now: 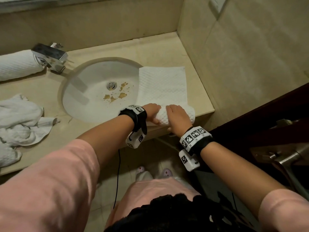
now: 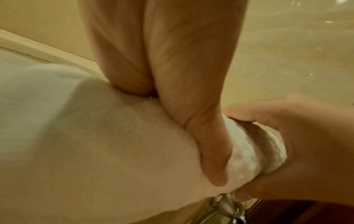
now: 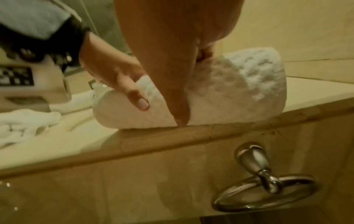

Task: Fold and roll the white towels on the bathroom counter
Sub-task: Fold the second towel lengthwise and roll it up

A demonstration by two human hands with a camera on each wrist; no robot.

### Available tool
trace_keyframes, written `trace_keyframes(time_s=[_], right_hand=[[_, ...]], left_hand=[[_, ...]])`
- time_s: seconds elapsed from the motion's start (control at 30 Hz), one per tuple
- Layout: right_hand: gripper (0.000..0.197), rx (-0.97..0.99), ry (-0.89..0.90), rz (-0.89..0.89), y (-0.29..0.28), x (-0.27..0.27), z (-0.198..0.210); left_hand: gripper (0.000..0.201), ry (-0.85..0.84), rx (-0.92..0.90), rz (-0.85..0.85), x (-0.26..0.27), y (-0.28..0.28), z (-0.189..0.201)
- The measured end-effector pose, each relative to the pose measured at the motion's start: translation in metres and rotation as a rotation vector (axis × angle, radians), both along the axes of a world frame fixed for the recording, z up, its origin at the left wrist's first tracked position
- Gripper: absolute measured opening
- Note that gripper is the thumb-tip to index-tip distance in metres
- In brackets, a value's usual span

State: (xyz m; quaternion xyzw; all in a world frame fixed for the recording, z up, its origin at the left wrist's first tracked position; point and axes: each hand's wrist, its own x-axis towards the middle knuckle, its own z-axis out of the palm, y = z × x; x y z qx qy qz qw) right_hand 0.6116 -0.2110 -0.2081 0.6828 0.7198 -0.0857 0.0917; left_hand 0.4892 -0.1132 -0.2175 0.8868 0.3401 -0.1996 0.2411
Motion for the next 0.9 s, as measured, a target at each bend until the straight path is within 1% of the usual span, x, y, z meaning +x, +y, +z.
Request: trace_keyframes(time_s=[0.03, 0.07, 0.13, 0.2, 0.23, 0.3, 0.37, 0.43, 0.47, 0.53, 0.57, 0.67, 0.73, 0.8, 0.87, 0.9], right_hand=[[0.066, 0.01, -0.032, 0.002, -0.003, 0.0, -0.007], [0.06, 0.021, -0.063, -0.005, -0.005, -0.001, -0.01], [0.043, 0.047, -0.109, -0.002, -0.003, -0.005, -0.009], [0.026, -0.048, -0.116, 0.003, 0.004, -0.007, -0.001], [0.022, -0.11, -0.123, 0.005, 0.009, -0.006, 0.003], [0.021, -0.142, -0.117, 0.023, 0.021, -0.002, 0.005], [0.02, -0.196, -0.114, 0.018, 0.033, 0.001, 0.009], [0.021, -0.249, -0.079, 0.003, 0.045, 0.005, 0.011], [0.024, -0.276, -0.064, -0.006, 0.049, 0.007, 0.013], [0.026, -0.324, -0.05, -0.013, 0.058, 0.01, 0.015], [0.023, -0.335, -0.049, -0.016, 0.061, 0.009, 0.015], [0.015, -0.344, -0.05, -0.021, 0.067, 0.009, 0.012], [0.011, -0.337, -0.046, -0.03, 0.069, 0.009, 0.014], [0.019, -0.33, -0.04, -0.037, 0.067, 0.007, 0.014], [0.014, -0.298, -0.012, -0.044, 0.059, 0.005, 0.013], [0.023, -0.245, -0.004, -0.046, 0.054, 0.006, 0.008]], left_hand=[[0.058, -0.005, -0.02, -0.005, 0.001, 0.001, 0.0], [0.059, -0.007, -0.036, -0.008, 0.001, 0.002, -0.001], [0.061, 0.005, -0.058, -0.025, 0.003, 0.002, 0.0], [0.062, 0.031, -0.062, -0.037, 0.005, 0.003, 0.001], [0.062, 0.048, -0.054, -0.035, 0.005, 0.002, 0.001], [0.063, 0.041, 0.018, 0.0, 0.005, -0.003, 0.004], [0.06, -0.04, 0.206, 0.036, 0.006, -0.015, 0.0], [0.055, -0.081, 0.417, 0.035, 0.004, -0.032, -0.001], [0.058, -0.086, 0.467, 0.037, 0.004, -0.041, -0.003], [0.065, -0.008, 0.458, 0.051, 0.003, -0.055, -0.009], [0.063, 0.0, 0.482, 0.049, 0.002, -0.058, -0.012], [0.042, 0.05, 0.439, 0.061, 0.004, -0.053, -0.009], [0.033, 0.078, 0.397, 0.033, 0.007, -0.041, -0.005], [0.032, 0.068, 0.36, -0.01, 0.009, -0.03, -0.006], [0.032, 0.058, 0.34, -0.023, 0.01, -0.021, -0.004], [0.032, 0.056, 0.321, -0.018, 0.01, -0.017, -0.005]])
